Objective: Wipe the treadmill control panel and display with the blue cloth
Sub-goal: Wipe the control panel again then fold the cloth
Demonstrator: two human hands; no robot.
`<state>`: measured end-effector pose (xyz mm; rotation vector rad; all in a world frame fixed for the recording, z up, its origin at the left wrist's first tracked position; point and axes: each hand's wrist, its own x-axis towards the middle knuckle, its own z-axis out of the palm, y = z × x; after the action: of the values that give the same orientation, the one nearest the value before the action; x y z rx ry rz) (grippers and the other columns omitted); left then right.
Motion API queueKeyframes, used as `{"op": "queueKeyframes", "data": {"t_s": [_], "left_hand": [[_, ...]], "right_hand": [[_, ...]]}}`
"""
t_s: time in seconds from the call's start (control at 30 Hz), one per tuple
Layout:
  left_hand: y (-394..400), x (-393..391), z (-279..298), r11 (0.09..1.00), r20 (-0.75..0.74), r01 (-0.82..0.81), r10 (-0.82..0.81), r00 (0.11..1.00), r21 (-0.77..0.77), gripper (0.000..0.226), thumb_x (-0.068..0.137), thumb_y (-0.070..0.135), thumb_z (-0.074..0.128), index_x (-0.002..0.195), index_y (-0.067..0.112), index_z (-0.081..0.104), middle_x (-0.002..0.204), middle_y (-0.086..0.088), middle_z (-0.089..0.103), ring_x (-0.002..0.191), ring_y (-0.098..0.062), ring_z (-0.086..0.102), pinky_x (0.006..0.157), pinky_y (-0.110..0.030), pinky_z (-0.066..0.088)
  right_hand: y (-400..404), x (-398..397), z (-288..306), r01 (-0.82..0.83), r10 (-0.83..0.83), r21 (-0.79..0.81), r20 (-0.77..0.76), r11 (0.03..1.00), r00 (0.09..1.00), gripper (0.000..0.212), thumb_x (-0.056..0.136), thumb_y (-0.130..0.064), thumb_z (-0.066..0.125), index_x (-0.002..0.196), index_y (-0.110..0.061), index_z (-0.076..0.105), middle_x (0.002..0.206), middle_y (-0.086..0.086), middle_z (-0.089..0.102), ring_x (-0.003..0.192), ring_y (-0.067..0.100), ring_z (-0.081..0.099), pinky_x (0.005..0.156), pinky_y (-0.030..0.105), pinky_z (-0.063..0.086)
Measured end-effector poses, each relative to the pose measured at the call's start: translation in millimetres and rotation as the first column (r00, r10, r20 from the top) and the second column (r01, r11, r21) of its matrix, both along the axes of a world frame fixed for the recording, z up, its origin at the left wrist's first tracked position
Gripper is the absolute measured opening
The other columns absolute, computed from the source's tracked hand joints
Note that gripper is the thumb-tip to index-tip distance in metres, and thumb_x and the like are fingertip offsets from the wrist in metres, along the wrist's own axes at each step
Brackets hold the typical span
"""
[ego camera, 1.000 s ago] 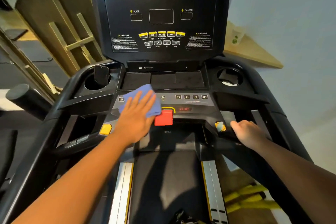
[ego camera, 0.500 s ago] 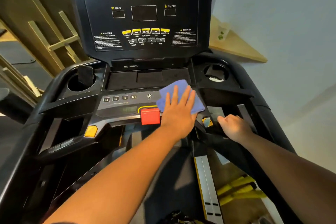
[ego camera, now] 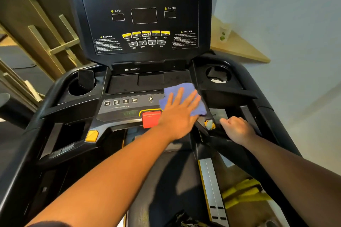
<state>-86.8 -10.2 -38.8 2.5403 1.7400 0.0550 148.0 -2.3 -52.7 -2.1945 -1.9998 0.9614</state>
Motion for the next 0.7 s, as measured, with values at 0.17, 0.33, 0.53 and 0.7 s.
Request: {"op": "queueKeyframes", "data": {"t_s": [0.17,0.33,0.53,0.7], "left_hand": [[-5,-31,-1,0.976,-0.043,0.219,-0.218,0.975,0.007,0.066,0.101,0.051,0.015,0.164,0.030,0.011,0.172,0.007,0.009,0.159,-0.025,-0.002,0.128,-0.049,-0.001],[-19,-77,-6,0.996,-0.037,-0.060,0.062,0.997,0.059,0.069,0.100,0.052,0.015,0.164,0.025,0.016,0.171,0.005,0.015,0.158,-0.027,0.007,0.125,-0.055,0.017],[-4,-3,0,0.997,0.013,-0.074,0.074,0.997,0.020,0.068,0.105,0.050,0.021,0.165,0.021,0.007,0.173,0.001,0.001,0.157,-0.038,-0.008,0.126,-0.057,0.000],[-7,7,-8,0.994,-0.079,0.102,-0.099,0.992,0.038,0.068,0.107,0.050,0.027,0.164,0.025,0.001,0.172,0.002,-0.002,0.158,-0.032,-0.010,0.127,-0.053,-0.001]], "right_hand": [[0,-1,-3,0.000,0.000,0.004,0.006,1.000,1.000,0.048,0.102,-0.040,0.030,0.077,-0.015,0.063,0.076,0.008,0.063,0.075,0.019,0.060,0.066,0.035,0.044],[-2,0,0,0.038,-0.036,0.032,-0.058,0.999,0.998,0.054,0.100,-0.042,0.034,0.077,-0.007,0.068,0.078,0.015,0.067,0.077,0.024,0.063,0.079,0.041,0.049],[-2,-2,2,0.051,-0.049,0.035,-0.054,0.998,0.997,0.052,0.100,-0.039,0.035,0.070,-0.007,0.062,0.070,0.013,0.060,0.073,0.024,0.060,0.071,0.037,0.044],[0,-1,0,0.012,-0.011,0.059,-0.011,0.998,1.000,0.052,0.103,-0.034,0.034,0.061,-0.010,0.051,0.065,0.010,0.053,0.067,0.021,0.053,0.065,0.034,0.037]]}}
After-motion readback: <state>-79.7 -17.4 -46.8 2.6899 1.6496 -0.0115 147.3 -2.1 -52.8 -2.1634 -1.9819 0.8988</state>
